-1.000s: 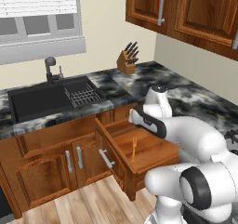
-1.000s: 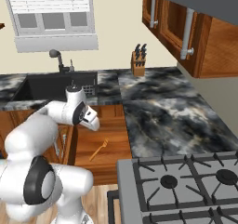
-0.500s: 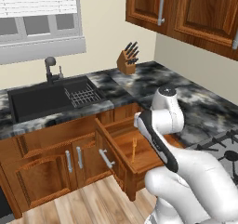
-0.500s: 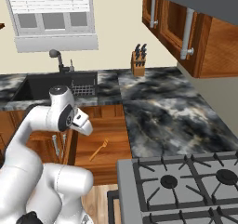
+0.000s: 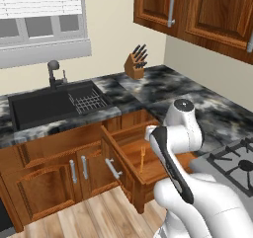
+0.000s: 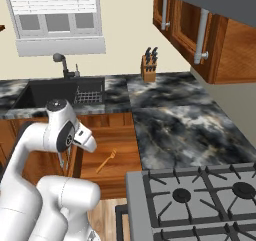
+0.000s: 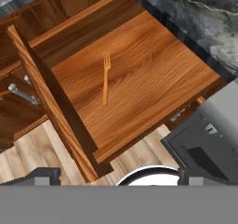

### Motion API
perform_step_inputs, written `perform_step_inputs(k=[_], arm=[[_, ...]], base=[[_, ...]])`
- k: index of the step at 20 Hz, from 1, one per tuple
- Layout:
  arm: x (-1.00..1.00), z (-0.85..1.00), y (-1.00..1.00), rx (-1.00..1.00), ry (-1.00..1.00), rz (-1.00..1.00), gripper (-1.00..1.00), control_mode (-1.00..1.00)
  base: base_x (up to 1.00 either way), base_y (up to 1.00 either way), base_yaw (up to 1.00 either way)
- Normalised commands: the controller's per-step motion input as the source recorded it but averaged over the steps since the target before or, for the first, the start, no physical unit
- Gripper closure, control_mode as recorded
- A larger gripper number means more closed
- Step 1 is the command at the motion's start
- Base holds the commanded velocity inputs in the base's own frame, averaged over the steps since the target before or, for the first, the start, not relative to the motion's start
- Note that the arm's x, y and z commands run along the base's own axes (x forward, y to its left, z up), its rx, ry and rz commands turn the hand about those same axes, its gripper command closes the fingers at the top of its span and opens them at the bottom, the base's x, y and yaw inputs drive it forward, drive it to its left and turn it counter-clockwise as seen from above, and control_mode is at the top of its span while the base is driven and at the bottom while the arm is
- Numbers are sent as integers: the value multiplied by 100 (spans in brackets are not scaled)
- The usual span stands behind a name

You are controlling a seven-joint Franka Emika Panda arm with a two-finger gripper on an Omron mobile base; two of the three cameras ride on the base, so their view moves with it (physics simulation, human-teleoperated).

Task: Organize the utensils by type. Pick up the wooden spoons from the counter and place them in the open cabinet. Then pick up the metallic utensils from the counter and place them in the open drawer.

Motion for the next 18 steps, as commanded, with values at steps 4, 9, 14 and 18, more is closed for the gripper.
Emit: perform_step_inputs(k=[4, 9, 14, 18], arm=[[-25, -3, 0, 0, 0, 0, -100, -100], [0, 0, 0, 0, 0, 0, -100, 100], [0, 0, 0, 0, 0, 0, -100, 100], [0, 0, 0, 0, 0, 0, -100, 100]], base=[[0, 0, 0], [-83, 0, 3], [-65, 0, 42], [-32, 8, 97]])
